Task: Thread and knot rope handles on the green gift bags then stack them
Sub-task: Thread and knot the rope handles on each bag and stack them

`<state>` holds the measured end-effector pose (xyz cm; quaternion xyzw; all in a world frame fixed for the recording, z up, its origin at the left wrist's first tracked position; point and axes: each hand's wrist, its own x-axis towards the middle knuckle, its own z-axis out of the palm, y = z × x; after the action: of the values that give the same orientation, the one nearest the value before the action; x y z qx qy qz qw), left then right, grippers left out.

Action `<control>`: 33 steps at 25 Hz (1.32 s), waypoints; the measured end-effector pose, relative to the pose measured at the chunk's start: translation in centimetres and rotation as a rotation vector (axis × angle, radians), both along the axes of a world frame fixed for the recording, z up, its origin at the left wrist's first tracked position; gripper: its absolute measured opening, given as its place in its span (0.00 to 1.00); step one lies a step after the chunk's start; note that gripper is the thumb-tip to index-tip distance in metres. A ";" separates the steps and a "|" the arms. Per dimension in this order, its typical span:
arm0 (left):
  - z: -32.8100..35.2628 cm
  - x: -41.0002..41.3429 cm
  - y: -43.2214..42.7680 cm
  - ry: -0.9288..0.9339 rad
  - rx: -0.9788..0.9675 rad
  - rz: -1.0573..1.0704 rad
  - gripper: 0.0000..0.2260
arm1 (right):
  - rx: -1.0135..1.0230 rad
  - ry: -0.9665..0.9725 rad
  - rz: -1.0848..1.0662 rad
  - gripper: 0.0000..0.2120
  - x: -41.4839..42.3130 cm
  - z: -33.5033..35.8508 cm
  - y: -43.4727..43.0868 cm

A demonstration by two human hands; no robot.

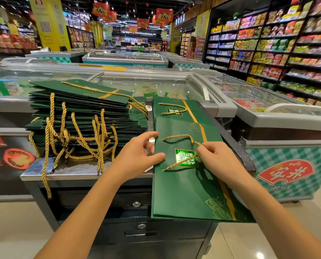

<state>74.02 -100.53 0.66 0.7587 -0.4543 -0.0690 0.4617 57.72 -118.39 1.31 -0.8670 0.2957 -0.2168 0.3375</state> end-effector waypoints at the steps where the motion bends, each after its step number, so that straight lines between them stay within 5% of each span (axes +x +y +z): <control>1: 0.0 -0.1 0.0 0.006 -0.015 0.008 0.29 | -0.012 -0.028 0.011 0.18 -0.5 0.1 -0.1; 6: 0.1 -0.6 0.4 0.160 -0.139 0.066 0.18 | -0.232 -0.100 -0.088 0.06 -3.7 0.5 -0.8; 10: 1.2 -1.5 0.9 0.287 -0.266 0.098 0.05 | -0.311 -0.005 -0.024 0.11 -4.4 0.4 0.4; 17: 7.2 -4.6 1.3 0.256 -0.467 0.020 0.04 | 0.111 -0.225 0.158 0.25 -3.1 6.1 6.3; 22: 10.5 -6.9 0.1 0.181 -0.356 -0.239 0.15 | 0.359 -0.296 0.194 0.38 -2.2 10.8 7.6; 28: 10.9 -6.4 -0.5 0.123 -0.349 -0.359 0.21 | 0.370 -0.320 0.196 0.06 -5.1 13.3 6.4; 33: 9.2 -5.2 -1.0 0.125 -0.387 -0.325 0.26 | 0.405 -0.505 0.060 0.07 -5.9 13.8 4.2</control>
<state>68.84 -101.51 9.82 0.5676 -0.5455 -0.1010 0.6084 51.81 -114.20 15.08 -0.7095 0.2142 -0.3516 0.5720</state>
